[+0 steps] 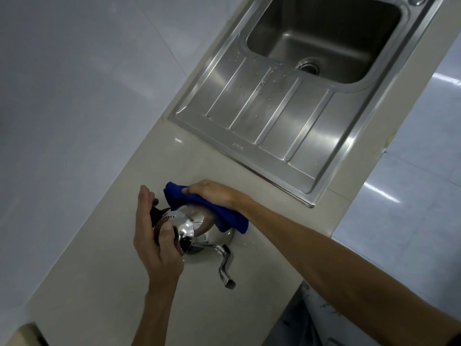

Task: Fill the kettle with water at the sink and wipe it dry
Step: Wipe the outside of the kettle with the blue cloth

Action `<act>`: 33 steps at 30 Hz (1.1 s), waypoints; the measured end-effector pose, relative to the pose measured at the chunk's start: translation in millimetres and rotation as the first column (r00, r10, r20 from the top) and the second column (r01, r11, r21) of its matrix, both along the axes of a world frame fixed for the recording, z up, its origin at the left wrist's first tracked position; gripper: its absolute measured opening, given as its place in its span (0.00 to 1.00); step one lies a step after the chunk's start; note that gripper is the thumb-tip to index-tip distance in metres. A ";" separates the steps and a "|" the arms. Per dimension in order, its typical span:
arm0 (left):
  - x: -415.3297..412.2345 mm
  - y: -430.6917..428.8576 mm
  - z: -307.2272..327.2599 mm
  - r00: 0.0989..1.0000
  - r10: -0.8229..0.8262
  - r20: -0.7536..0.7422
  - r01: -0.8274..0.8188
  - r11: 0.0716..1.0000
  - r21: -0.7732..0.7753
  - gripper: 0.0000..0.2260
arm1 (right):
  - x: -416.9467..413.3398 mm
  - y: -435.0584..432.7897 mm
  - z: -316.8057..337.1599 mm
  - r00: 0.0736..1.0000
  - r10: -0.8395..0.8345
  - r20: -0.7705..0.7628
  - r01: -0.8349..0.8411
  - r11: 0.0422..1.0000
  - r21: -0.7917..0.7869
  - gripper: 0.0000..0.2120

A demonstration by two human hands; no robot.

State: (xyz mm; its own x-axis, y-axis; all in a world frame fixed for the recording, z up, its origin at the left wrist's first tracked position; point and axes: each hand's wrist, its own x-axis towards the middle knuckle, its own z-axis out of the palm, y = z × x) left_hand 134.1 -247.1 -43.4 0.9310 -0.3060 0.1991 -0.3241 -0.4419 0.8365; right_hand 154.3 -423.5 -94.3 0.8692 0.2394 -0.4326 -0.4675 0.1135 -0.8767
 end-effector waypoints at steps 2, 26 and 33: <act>0.1 -0.6 1.2 1.000 0.007 -0.006 -0.007 1.000 0.003 0.30 | -11.6 3.3 -6.3 0.997 -0.078 0.016 0.078 0.997 -0.028 0.17; -43.4 -29.5 18.2 0.935 0.349 -0.067 -0.338 0.932 0.131 0.23 | -113.8 -53.4 17.6 0.858 -0.488 0.161 0.514 0.823 -0.242 0.20; -50.5 -29.8 24.3 0.885 0.461 -0.067 -0.442 0.876 0.190 0.24 | -109.3 -115.3 41.0 0.829 -0.457 0.323 0.559 0.701 -0.443 0.19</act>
State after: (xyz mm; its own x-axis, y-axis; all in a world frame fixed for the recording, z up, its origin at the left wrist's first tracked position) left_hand 83.6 -276.8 -19.1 0.9882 0.1335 0.0747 0.0310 -0.6527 0.7570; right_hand 45.0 -538.8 -53.3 0.8648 -0.4657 -0.1874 -0.3031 -0.1867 -0.9345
